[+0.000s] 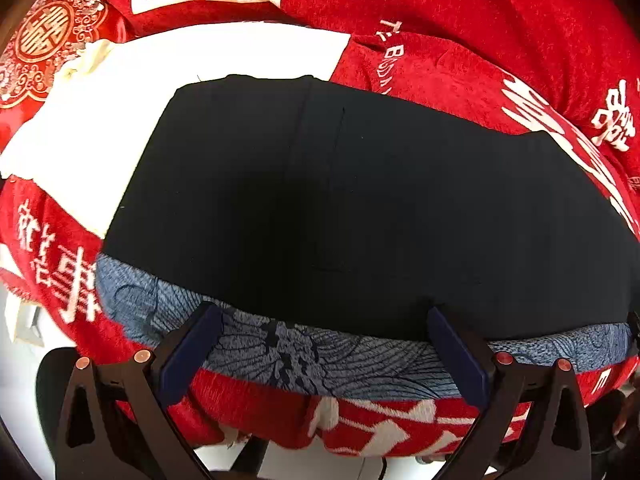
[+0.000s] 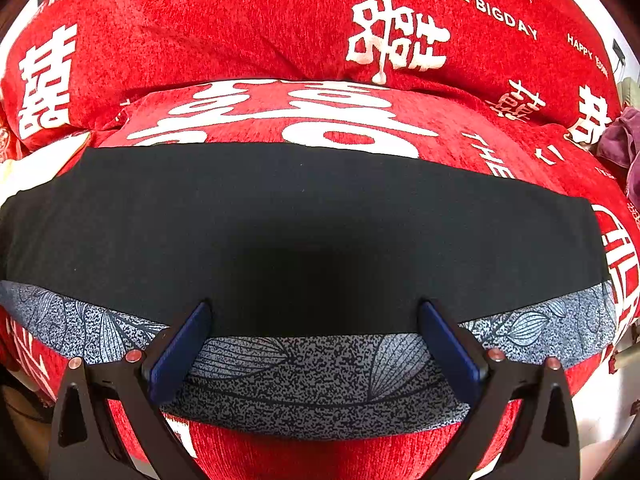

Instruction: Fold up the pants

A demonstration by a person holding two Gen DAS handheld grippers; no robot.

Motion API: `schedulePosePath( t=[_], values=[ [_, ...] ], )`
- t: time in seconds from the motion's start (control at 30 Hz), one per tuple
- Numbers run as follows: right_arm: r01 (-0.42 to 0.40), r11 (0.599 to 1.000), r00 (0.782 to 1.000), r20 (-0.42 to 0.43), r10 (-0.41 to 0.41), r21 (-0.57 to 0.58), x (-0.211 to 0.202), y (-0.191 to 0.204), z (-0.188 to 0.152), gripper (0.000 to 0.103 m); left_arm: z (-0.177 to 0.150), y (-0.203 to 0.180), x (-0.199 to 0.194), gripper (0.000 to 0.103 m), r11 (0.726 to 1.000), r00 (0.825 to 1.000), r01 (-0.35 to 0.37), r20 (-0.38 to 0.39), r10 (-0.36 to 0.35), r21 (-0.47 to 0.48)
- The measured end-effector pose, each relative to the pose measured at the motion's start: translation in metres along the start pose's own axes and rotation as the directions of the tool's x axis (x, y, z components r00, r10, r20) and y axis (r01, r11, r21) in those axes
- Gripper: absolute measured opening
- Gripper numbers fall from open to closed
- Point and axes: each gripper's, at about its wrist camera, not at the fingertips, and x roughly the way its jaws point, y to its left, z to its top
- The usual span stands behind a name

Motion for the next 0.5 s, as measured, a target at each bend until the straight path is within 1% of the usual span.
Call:
schedulePosePath(
  t=[0.03,0.1,0.23,0.3,0.33,0.4,0.47,0.5],
  values=[
    [-0.002,1.000,1.000,-0.003,0.002,0.001,0.000,0.000,0.000,0.103,-0.007,-0.004,-0.007,0.103,1.000,1.000,0.014,0.000,-0.014,0.002],
    [-0.006,1.000,1.000,-0.009,0.006,0.005,0.000,-0.001,0.001,0.103,-0.009,-0.023,-0.017,0.103,0.999,0.999,0.043,0.008,-0.043,0.022],
    [0.010,1.000,1.000,-0.025,-0.010,0.014,-0.007,-0.001,0.000,0.103,-0.010,-0.071,-0.027,0.103,0.989,0.998,0.066,0.014,-0.068,0.134],
    [0.011,0.999,1.000,-0.016,-0.011,0.030,-0.016,-0.004,-0.002,0.103,-0.011,-0.103,-0.031,0.103,0.975,0.993,0.113,-0.006,-0.114,0.194],
    [0.005,0.999,1.000,-0.011,-0.004,0.042,-0.019,-0.007,-0.003,0.103,-0.012,-0.122,-0.031,0.103,0.966,0.992,0.125,-0.016,-0.125,0.226],
    [-0.002,0.997,1.000,-0.021,0.003,0.071,-0.021,-0.015,-0.007,0.103,-0.015,-0.154,-0.030,0.103,0.949,0.991,0.132,-0.031,-0.129,0.286],
    [-0.002,0.995,0.998,-0.060,0.008,0.105,-0.015,-0.025,-0.011,0.103,-0.021,-0.186,-0.026,0.103,0.928,0.990,0.138,-0.047,-0.129,0.347],
    [-0.018,0.992,0.998,-0.063,0.026,0.127,-0.014,-0.030,-0.012,0.103,-0.025,-0.197,-0.025,0.103,0.919,0.990,0.138,-0.052,-0.128,0.370]
  ],
)
